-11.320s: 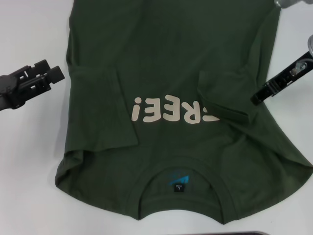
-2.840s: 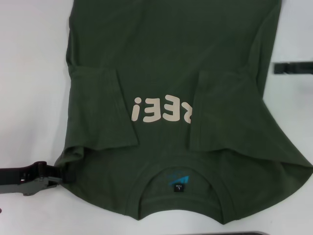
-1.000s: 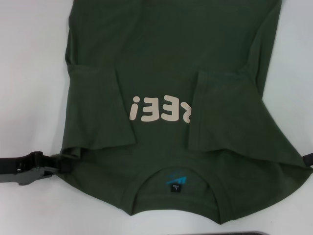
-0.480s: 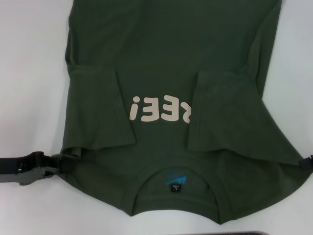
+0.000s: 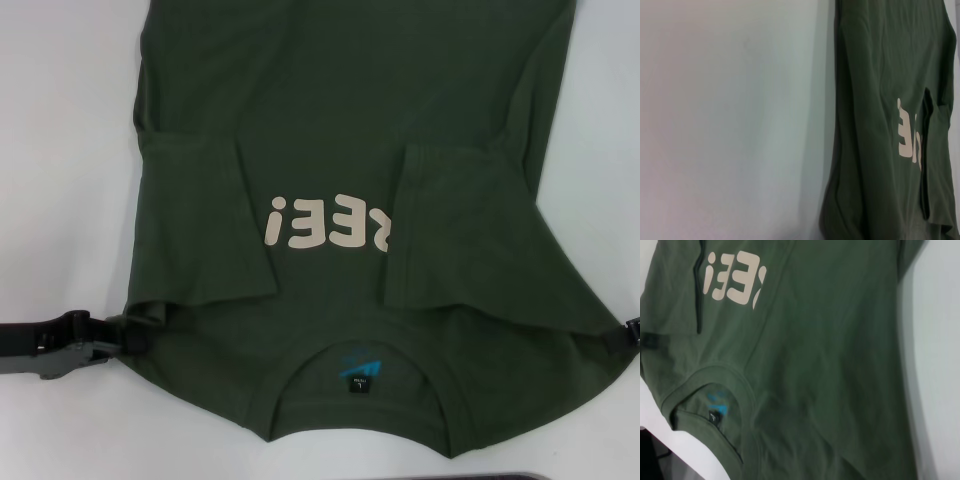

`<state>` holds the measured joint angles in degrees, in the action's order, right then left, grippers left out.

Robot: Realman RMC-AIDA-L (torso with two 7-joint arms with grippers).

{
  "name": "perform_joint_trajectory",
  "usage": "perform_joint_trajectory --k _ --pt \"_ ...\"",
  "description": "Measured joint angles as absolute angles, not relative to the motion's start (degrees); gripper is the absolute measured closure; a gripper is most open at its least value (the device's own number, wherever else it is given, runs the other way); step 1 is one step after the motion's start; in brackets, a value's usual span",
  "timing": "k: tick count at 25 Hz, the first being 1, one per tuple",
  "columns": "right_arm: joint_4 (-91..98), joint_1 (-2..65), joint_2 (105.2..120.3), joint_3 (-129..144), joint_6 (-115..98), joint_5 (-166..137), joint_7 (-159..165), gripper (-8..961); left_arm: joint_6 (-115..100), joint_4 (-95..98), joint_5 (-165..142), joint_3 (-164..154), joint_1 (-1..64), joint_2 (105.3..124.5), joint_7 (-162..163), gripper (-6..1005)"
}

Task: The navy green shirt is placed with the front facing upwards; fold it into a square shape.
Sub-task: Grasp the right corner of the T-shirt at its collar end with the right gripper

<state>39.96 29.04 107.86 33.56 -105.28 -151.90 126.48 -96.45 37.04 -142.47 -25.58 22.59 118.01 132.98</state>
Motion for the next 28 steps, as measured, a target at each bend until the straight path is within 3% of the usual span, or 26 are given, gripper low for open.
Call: perform_joint_trajectory --k 28 --pt "38.6 30.2 109.16 34.4 -103.7 -152.0 126.8 47 -96.3 37.0 -142.5 -25.6 23.0 118.03 133.2 984"
